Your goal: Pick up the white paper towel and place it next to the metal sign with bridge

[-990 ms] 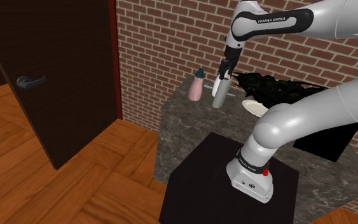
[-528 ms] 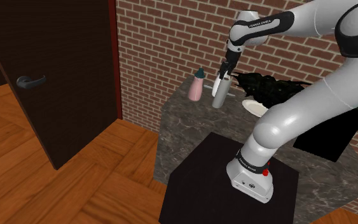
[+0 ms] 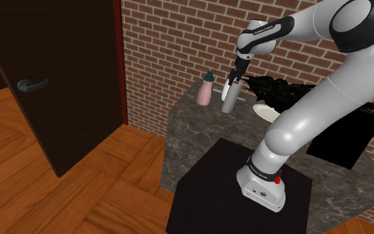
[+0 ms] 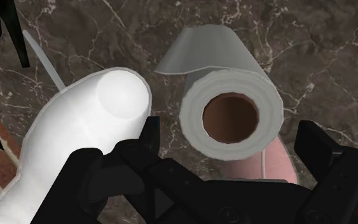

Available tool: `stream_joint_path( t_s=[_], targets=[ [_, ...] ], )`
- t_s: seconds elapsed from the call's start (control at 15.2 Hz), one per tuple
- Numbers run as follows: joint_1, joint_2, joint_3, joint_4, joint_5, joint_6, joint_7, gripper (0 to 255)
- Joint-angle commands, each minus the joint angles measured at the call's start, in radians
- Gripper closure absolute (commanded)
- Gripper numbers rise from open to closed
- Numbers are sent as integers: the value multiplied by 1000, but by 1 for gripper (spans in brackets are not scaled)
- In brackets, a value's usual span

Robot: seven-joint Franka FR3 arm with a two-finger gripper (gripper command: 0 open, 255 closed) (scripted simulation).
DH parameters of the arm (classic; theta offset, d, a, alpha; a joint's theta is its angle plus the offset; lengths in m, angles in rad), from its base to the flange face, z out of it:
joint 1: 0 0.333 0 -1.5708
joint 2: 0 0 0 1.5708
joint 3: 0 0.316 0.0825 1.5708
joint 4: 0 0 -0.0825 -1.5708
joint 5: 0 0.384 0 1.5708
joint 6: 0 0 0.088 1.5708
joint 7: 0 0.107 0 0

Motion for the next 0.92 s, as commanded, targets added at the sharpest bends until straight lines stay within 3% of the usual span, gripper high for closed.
stream_joint_path(
  t_s=[0.0,0.59,0.66,0.86],
  targets=[
    [3,19,-9,-13,8,31,-8,0],
    [5,34,-15,-23,14,54,-13,0],
    [5,34,-15,-23,14,54,-13,255],
    [5,34,-15,-23,14,54,-13,255]
  ],
)
